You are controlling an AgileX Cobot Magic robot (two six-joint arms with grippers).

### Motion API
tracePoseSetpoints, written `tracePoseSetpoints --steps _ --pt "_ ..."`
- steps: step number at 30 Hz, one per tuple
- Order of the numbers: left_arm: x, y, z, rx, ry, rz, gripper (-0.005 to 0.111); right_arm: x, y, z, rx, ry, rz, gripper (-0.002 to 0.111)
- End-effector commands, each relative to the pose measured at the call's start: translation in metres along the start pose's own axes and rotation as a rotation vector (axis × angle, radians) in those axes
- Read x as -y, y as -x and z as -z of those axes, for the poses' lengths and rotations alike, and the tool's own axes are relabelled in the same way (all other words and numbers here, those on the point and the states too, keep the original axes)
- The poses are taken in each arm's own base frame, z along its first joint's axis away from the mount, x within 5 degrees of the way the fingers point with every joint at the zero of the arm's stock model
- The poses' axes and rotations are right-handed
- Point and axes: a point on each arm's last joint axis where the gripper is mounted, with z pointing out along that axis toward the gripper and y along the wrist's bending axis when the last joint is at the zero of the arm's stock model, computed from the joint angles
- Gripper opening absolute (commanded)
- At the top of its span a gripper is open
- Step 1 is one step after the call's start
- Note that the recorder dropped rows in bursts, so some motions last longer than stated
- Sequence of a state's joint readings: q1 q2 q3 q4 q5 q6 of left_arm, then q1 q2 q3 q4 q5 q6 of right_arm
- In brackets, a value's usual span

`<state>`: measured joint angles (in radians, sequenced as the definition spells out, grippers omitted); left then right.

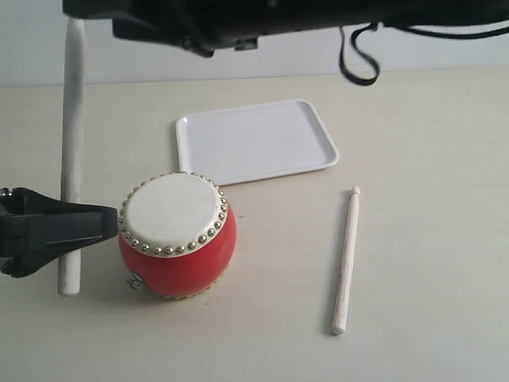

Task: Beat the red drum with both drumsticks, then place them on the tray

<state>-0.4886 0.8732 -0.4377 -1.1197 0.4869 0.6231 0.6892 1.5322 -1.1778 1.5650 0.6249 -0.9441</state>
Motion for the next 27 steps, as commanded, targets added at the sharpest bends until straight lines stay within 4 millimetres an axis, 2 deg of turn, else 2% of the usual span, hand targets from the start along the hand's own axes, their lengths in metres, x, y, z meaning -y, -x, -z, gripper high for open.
tracePoseSetpoints --steps 1,5,7,10,13,14,17,19,23,25,27 --pt "-0.003 0.005 0.002 0.046 0.044 -0.047 0.0 -0.013 0.016 0.044 0.028 -0.145 0.036 0.047" --pt "-0.002 0.004 0.004 0.05 0.045 -0.071 0.0 -0.01 0.011 0.082 -0.046 -0.435 0.026 0.046" --pt "-0.002 0.005 0.005 0.059 0.048 -0.09 0.0 -0.002 0.002 0.1 -0.108 -0.622 -0.023 0.046" --pt "-0.001 0.006 0.008 0.079 0.05 -0.116 0.0 0.014 -0.019 0.111 -0.233 -0.8 -0.138 0.046" --pt "-0.001 0.007 0.008 0.089 0.056 -0.133 0.0 0.037 -0.05 0.101 -0.345 -0.827 -0.298 0.046" --pt "-0.002 0.007 0.008 0.093 0.059 -0.133 0.0 0.051 -0.063 0.092 -0.378 -0.834 -0.349 0.046" --pt "-0.002 0.008 0.008 0.099 0.06 -0.131 0.0 0.074 -0.079 0.086 -0.377 -0.904 -0.426 0.046" --pt "-0.002 0.008 0.008 0.099 0.06 -0.131 0.0 0.092 -0.089 0.084 -0.372 -1.015 -0.465 0.046" --pt "-0.002 0.007 0.008 0.093 0.059 -0.132 0.0 0.096 -0.111 0.062 -0.412 -1.146 -0.378 0.046" --pt "-0.002 0.007 0.008 0.093 0.059 -0.132 0.0 0.099 -0.115 0.056 -0.378 -1.209 -0.348 0.046" --pt "-0.002 0.007 0.008 0.093 0.059 -0.132 0.0 0.105 -0.121 0.053 -0.417 -1.236 -0.355 0.046"
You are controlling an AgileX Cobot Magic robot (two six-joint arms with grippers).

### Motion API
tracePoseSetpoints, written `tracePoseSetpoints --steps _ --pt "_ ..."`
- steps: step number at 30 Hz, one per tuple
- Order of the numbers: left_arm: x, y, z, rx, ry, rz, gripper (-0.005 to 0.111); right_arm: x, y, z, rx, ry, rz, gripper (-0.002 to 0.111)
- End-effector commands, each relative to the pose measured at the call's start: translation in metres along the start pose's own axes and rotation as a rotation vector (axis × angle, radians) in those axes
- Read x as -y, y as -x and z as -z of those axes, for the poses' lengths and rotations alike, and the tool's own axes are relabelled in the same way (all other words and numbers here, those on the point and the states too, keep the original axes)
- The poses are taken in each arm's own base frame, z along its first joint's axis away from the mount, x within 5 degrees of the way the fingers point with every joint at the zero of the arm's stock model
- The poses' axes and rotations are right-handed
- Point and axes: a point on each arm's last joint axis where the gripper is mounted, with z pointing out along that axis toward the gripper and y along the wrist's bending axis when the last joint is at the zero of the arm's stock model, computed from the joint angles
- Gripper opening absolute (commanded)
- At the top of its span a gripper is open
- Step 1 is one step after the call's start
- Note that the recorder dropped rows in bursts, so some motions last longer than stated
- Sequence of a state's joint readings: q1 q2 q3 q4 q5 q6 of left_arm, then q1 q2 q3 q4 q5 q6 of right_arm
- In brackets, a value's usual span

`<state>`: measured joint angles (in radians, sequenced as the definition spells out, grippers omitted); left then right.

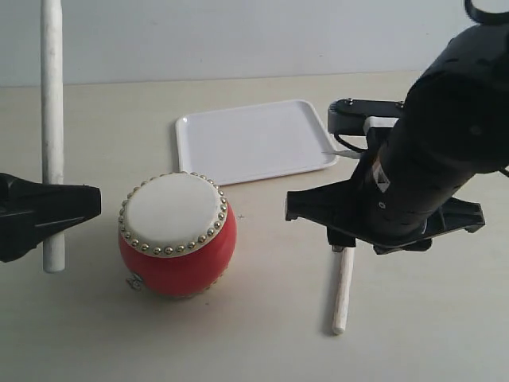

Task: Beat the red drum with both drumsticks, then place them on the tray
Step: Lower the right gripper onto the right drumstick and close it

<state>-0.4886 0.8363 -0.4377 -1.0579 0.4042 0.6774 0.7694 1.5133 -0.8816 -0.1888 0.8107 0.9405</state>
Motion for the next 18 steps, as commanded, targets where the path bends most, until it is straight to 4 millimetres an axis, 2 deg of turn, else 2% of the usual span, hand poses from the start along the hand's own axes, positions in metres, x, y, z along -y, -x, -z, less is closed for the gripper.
tracePoseSetpoints --steps 1,14,18 --pt "0.0 0.002 0.001 0.012 0.001 -0.007 0.0 -0.002 -0.002 -0.014 -0.009 -0.065 0.005 0.046" --pt "0.001 0.001 0.001 -0.001 -0.008 -0.009 0.0 -0.008 -0.005 -0.062 -0.094 -0.139 0.027 0.046" --pt "0.003 -0.001 0.001 -0.023 -0.025 -0.011 0.0 -0.01 -0.006 -0.07 -0.105 -0.145 0.027 0.046"
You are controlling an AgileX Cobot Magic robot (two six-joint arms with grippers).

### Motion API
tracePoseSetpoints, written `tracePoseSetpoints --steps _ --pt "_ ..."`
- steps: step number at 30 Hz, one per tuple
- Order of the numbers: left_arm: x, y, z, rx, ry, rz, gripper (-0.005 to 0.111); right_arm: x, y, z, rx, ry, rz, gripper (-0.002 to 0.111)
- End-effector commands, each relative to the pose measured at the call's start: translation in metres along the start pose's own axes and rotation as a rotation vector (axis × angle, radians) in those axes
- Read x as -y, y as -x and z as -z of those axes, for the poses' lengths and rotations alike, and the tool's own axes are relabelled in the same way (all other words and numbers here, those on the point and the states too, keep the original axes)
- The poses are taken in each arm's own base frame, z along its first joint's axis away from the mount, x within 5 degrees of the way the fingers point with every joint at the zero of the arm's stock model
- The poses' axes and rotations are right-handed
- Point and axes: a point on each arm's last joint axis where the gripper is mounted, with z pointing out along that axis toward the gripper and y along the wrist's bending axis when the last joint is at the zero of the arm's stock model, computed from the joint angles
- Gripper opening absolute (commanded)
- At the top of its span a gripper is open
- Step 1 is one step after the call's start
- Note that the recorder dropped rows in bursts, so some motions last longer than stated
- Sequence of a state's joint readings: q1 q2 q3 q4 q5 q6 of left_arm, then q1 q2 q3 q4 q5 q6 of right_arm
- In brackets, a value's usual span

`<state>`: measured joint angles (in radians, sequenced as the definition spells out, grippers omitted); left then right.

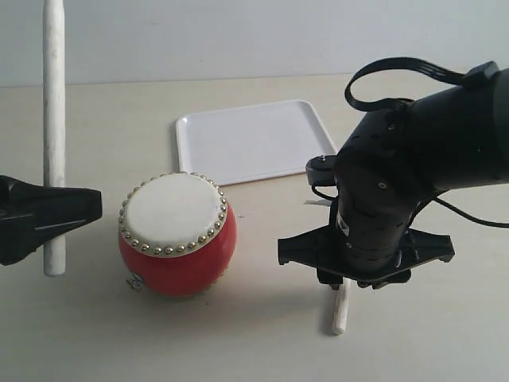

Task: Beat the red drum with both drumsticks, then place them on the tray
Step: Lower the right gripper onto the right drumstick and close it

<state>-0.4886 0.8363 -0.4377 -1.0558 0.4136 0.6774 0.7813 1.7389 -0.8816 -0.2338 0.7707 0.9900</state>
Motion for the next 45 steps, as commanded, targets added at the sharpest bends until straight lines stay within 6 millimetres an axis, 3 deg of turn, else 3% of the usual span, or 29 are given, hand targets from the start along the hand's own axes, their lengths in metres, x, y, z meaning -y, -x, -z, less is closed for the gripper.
tracePoseSetpoints --steps 1,23,29,45 --pt "0.003 -0.001 0.001 -0.021 -0.024 -0.009 0.0 -0.003 0.0 -0.007 0.003 0.01 -0.001 0.046" --pt "0.007 -0.006 0.001 -0.078 -0.069 -0.011 0.0 0.001 0.009 -0.012 -0.018 0.064 -0.13 0.046" --pt "0.007 -0.007 0.001 -0.079 -0.07 -0.011 0.0 -0.001 0.008 -0.026 -0.047 0.042 -0.095 0.046" --pt "0.007 -0.007 0.001 -0.081 -0.071 -0.011 0.0 0.006 0.018 -0.028 -0.048 0.085 -0.059 0.04"
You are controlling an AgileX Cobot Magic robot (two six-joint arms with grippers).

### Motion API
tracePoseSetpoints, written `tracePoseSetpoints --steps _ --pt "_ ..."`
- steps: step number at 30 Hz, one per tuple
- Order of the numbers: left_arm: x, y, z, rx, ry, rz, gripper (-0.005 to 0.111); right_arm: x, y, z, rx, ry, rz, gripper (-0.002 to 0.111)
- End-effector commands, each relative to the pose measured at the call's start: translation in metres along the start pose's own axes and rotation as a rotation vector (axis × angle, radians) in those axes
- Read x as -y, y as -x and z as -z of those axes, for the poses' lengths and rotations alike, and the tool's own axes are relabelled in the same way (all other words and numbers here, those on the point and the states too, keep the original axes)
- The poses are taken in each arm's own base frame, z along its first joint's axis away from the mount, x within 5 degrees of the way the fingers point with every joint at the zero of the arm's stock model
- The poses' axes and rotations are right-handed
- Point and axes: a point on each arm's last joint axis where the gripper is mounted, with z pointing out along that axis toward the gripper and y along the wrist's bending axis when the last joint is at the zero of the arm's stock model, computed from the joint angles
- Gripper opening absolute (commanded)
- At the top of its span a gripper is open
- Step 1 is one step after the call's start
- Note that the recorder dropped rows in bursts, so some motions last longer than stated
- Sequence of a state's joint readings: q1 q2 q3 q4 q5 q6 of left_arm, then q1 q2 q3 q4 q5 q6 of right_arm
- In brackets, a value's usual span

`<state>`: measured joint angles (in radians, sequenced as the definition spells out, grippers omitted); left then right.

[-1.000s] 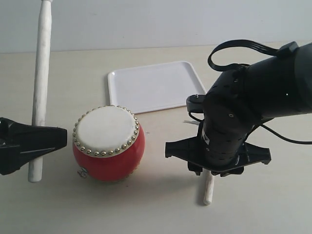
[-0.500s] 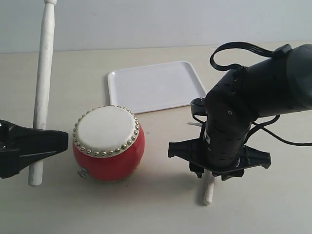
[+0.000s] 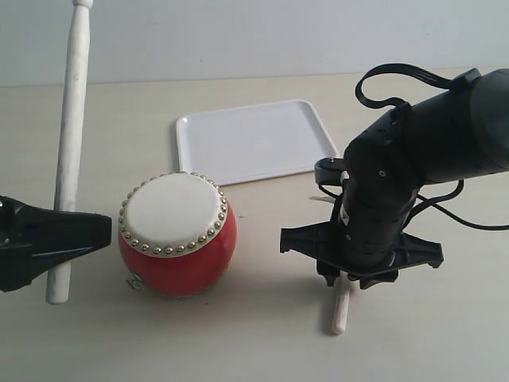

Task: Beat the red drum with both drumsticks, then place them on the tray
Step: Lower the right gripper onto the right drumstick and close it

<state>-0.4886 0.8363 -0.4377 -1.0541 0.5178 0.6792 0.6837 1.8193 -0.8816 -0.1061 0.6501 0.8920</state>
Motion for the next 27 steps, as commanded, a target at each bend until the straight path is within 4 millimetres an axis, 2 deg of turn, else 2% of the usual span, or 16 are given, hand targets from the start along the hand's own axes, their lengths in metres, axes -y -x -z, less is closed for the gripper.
tracePoseSetpoints --steps 1,13,24,27 --pt "0.0013 0.0006 0.0009 0.0 -0.006 -0.008 0.0 0.0008 0.0012 -0.001 0.007 0.008 0.03 0.04" --pt "0.0013 0.0006 0.0009 0.0 -0.006 -0.008 0.0 0.0018 -0.0003 -0.001 -0.01 -0.003 0.091 0.035" --pt "0.0013 0.0006 0.0009 0.0 -0.006 -0.008 0.0 -0.001 -0.0009 -0.0009 -0.018 0.027 -0.064 0.035" --pt "0.0013 0.0006 0.0009 0.0 -0.006 -0.008 0.0 -0.001 -0.0015 -0.0062 -0.031 0.014 -0.088 0.035"
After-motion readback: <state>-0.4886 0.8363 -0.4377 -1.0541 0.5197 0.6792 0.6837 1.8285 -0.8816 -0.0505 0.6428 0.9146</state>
